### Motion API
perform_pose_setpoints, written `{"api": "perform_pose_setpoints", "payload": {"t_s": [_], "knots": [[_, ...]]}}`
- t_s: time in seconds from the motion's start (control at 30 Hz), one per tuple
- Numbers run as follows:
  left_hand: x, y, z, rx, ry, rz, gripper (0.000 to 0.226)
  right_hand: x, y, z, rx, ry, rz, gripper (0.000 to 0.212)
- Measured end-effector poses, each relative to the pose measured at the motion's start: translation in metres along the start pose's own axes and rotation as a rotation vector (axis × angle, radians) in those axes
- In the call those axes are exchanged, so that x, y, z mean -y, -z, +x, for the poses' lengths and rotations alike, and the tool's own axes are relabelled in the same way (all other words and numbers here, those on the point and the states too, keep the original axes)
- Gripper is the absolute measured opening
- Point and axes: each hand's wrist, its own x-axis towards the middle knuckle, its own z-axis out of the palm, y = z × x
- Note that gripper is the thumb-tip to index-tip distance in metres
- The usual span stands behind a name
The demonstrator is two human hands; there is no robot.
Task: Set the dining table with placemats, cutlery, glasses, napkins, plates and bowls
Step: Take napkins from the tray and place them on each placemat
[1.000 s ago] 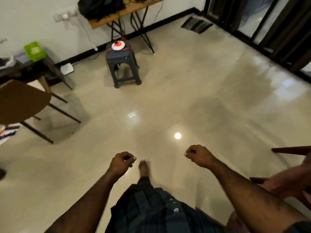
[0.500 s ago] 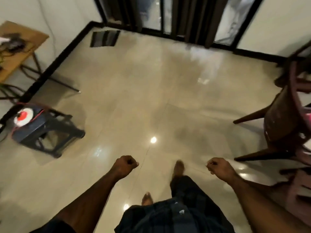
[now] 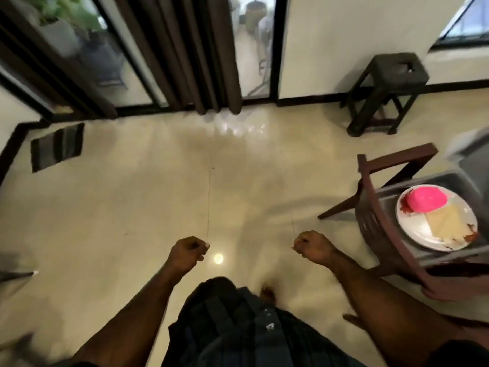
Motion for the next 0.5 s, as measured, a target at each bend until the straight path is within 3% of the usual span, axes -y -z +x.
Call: {"api": "perform_pose_setpoints", "payload": {"t_s": [0.23,0.5], "knots": [[-0.140,0.003,0.202,0.146,-0.124,0.218,0.015,0.068,0.101,0.118,-0.174,-0.003,0.160,0.022],[-0.374,-0.063,0.373,0.484,-0.410,0.560,0.019,0.115,0.202,0.222,-0.296,-0.125,0.295,0.018]]}}
